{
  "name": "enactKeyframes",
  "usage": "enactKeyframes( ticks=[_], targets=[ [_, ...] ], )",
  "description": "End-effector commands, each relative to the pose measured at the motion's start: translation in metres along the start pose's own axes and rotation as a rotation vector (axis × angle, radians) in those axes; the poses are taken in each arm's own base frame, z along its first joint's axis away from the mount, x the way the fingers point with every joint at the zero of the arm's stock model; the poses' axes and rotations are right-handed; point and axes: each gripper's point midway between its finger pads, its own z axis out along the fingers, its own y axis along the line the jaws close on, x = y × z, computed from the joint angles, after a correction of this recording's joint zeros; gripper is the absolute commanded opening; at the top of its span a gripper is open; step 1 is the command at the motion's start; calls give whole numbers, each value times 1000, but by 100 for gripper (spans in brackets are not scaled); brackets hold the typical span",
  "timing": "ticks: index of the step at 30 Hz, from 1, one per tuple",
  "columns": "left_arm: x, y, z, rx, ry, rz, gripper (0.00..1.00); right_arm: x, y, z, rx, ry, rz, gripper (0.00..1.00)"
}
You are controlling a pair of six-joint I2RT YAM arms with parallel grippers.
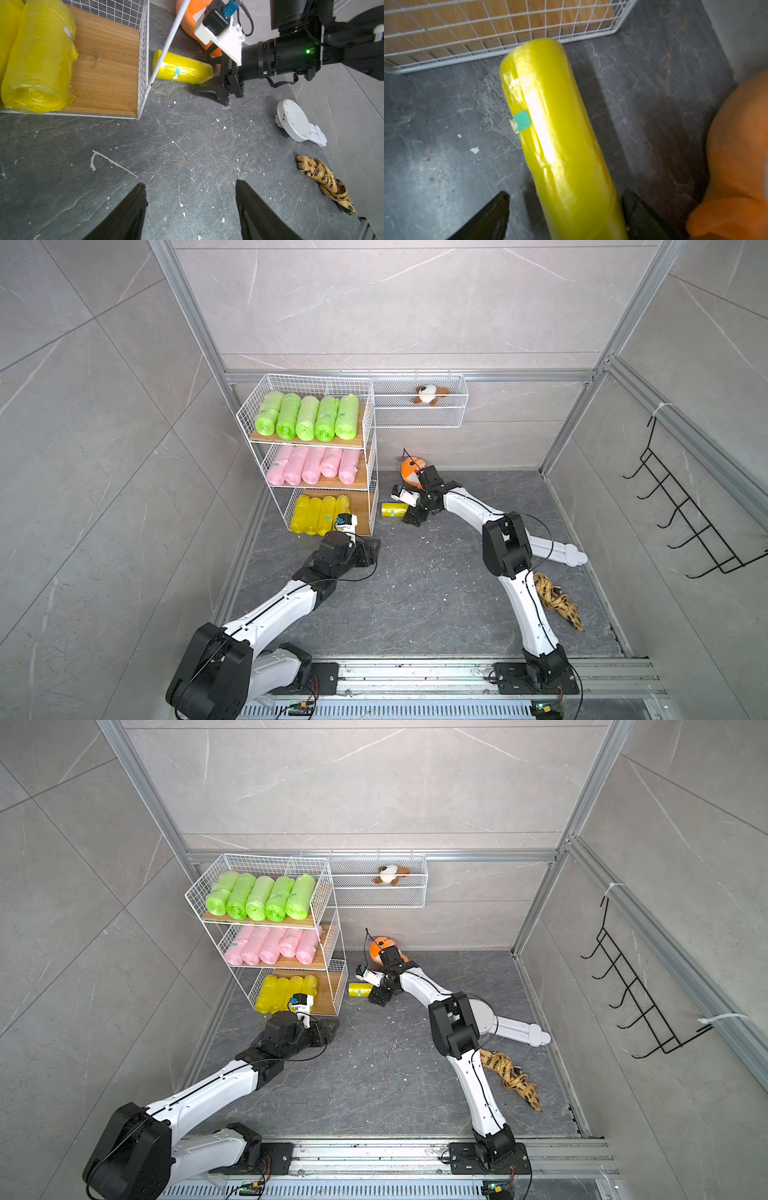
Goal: Sort the rolls of trash bags by color and place them on the shelf
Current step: Pick up the roll of trash bags from the center of the board, then place the roll of trash bags on the shelf.
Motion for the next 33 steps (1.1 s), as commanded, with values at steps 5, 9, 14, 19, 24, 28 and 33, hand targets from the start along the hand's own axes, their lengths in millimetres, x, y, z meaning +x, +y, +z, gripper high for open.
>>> enactKeyframes(
  ticks=[5, 9, 14, 19, 24, 28, 33],
  targets=[
    [-12, -5, -6, 1, -40, 32, 71, 3, 25, 2, -108, 48, -47, 66],
    [-11, -3, -9, -3, -48, 31, 71, -3, 31, -11, -106, 6, -38, 51],
    [-13, -5, -14, 12, -70, 25, 71, -11, 32, -43, -45, -55, -10, 40],
    [-19, -22, -18, 104, -102, 13, 75, -17, 42, -95, 44, -142, 38, 39],
    [-15, -49, -21, 256, -47, 1, 82, -11, 80, -142, 73, -236, 74, 39],
    [-12, -69, -27, 371, 4, -56, 85, -8, 122, -167, 73, -264, 54, 39],
    [-10, -86, -39, 474, 37, -71, 89, -11, 167, -189, 38, -314, 27, 40]
  ],
)
